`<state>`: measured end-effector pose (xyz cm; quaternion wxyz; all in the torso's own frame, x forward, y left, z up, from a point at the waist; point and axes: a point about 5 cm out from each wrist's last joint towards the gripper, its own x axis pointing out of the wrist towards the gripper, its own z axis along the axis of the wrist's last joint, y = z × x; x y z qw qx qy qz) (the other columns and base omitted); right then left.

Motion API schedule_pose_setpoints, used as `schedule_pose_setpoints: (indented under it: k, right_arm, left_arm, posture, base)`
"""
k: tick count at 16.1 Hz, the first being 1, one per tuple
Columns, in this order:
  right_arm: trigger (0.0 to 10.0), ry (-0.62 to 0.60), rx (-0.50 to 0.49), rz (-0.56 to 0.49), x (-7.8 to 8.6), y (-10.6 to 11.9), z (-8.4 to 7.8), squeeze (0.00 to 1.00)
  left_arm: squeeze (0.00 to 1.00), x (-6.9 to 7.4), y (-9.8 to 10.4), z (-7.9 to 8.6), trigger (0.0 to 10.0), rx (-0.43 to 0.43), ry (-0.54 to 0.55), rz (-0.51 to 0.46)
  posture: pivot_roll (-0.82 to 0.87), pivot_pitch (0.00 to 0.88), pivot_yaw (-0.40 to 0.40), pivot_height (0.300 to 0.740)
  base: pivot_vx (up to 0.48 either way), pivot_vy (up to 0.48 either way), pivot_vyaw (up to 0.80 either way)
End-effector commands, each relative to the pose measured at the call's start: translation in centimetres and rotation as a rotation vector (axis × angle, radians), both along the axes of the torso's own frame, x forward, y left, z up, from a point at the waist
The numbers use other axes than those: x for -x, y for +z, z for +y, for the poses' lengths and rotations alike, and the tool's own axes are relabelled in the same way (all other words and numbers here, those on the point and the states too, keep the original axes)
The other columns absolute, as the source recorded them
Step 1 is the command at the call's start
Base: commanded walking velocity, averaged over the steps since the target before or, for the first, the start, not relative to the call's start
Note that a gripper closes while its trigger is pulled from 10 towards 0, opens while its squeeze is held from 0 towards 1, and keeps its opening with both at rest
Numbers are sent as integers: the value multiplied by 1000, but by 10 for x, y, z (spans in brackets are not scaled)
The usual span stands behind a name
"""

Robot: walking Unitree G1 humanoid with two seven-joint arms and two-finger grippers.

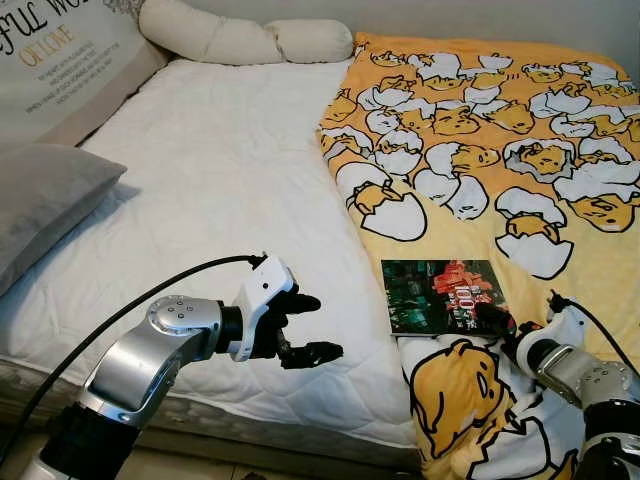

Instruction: Clean up the room

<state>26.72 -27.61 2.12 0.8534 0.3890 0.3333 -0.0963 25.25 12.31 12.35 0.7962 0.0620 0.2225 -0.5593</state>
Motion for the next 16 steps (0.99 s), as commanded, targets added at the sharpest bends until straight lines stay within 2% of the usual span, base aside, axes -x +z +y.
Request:
schedule_pose_setpoints:
  k: [1, 4, 5, 9, 12, 15, 16]
  right_arm:
    - [10000, 13, -39, 21, 2, -7, 9, 0]
    - [10000, -55, -100, -57, -2, -6, 7, 0]
    - [10000, -92, -162, -140, -7, 2, 4, 0]
    - [10000, -63, -206, -275, -17, 16, 6, 0]
    - [10000, -52, -213, -283, -21, 13, 12, 0]
    - [10000, 3, -206, -257, -25, 9, 26, 0]
    - [10000, 34, -204, -229, -26, 6, 34, 0]
  left_arm:
    - [898, 0, 3, -1, 10000, -5, -17, -10]
    - [839, 1, 3, -1, 10000, -4, -14, -11]
    - [831, 0, 4, -1, 10000, -1, -11, -16]
    - [824, -1, 5, -2, 10000, 9, -11, -19]
    - [804, -3, 5, -2, 10000, 14, 2, -21]
    - [753, -4, 2, -4, 10000, 14, 19, -24]
    - [420, -5, 1, -5, 10000, 15, 28, -20]
  posture:
    - [-27, 0, 45, 740]
    - [-26, 0, 45, 740]
    - [-26, 0, 46, 740]
    - [-29, 0, 48, 740]
    - [-30, 0, 53, 740]
    - [-29, 0, 57, 740]
    - [-30, 0, 57, 740]
  base:
    - [0, 0, 0]
    - [0, 0, 0]
    - [0, 0, 0]
    - [0, 0, 0]
    - [0, 0, 0]
    - [0, 0, 0]
    - [0, 0, 0]
